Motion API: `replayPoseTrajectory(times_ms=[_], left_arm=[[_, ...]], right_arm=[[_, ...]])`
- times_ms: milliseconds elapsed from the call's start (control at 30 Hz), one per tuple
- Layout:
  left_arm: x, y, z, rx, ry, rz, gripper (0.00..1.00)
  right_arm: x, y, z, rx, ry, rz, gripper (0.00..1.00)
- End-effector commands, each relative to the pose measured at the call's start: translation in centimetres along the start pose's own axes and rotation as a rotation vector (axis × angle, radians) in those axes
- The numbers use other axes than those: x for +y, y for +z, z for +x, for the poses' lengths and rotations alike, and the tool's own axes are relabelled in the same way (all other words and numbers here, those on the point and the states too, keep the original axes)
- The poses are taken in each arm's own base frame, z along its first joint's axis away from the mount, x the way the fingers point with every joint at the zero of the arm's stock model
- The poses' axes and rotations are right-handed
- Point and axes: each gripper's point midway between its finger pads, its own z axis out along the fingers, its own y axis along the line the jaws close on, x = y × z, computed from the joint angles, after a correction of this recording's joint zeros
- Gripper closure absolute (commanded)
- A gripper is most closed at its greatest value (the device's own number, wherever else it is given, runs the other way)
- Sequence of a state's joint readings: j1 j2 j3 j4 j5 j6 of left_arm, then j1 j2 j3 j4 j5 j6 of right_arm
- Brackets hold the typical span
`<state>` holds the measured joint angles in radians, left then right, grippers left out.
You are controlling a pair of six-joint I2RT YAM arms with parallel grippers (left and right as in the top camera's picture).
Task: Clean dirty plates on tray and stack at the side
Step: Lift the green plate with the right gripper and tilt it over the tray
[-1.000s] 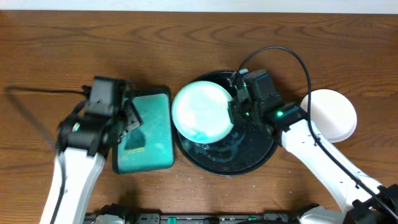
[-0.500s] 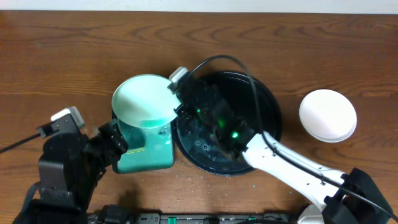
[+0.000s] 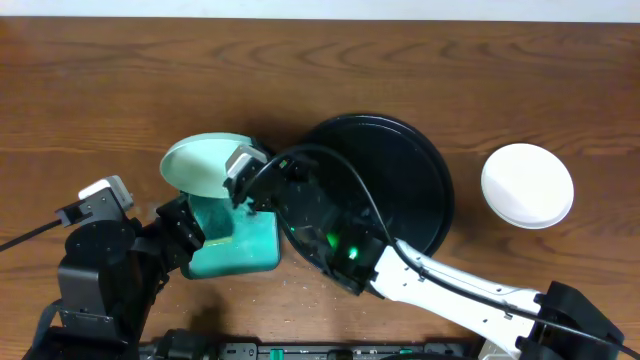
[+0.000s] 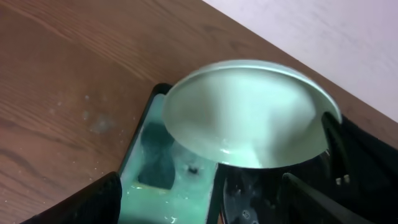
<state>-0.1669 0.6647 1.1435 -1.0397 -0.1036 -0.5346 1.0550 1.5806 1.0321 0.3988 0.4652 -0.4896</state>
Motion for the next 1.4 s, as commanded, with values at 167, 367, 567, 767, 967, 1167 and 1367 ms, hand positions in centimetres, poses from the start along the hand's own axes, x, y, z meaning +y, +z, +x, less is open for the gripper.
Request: replayPoseTrajectory(times_ms=[167, 367, 567, 767, 967, 1167, 1367], left_arm=[[-0.2, -0.4, -0.5, -0.017, -0.002, 0.007, 0.20], [-0.2, -0.4, -0.5, -0.017, -0.002, 0.007, 0.19], [-0.2, -0.4, -0.5, -0.017, -0.002, 0.007, 0.19], [-0.2, -0.4, -0.5, -0.017, -0.002, 0.007, 0.19], [-0.2, -0.4, -0.5, -0.017, -0.002, 0.007, 0.19], [-0.2, -0.4, -0.5, -0.017, -0.002, 0.007, 0.19], [-0.2, -0.4, -0.5, -0.017, -0.002, 0.007, 0.19]], right_arm=[[-1.9, -1.3, -2.7, -0.042, -0.050, 0.109, 0.99], [-1.6, -1.9, -3.8, -0.073, -0.107, 0.112, 0.99], [-2.0, -2.4, -4.7, -0.093, -0.090, 0.149, 0.99], [-2.1, -2.4, -4.7, -0.092, -0.089, 0.155, 0.99], [-2.2, -2.4, -4.6, -0.087, -0.088, 0.161, 0.99], [-2.2, -2.4, -4.6, -0.087, -0.088, 0.161, 0.99], [-2.5, -2.4, -4.4, -0.074, -0.086, 0.179, 0.99]])
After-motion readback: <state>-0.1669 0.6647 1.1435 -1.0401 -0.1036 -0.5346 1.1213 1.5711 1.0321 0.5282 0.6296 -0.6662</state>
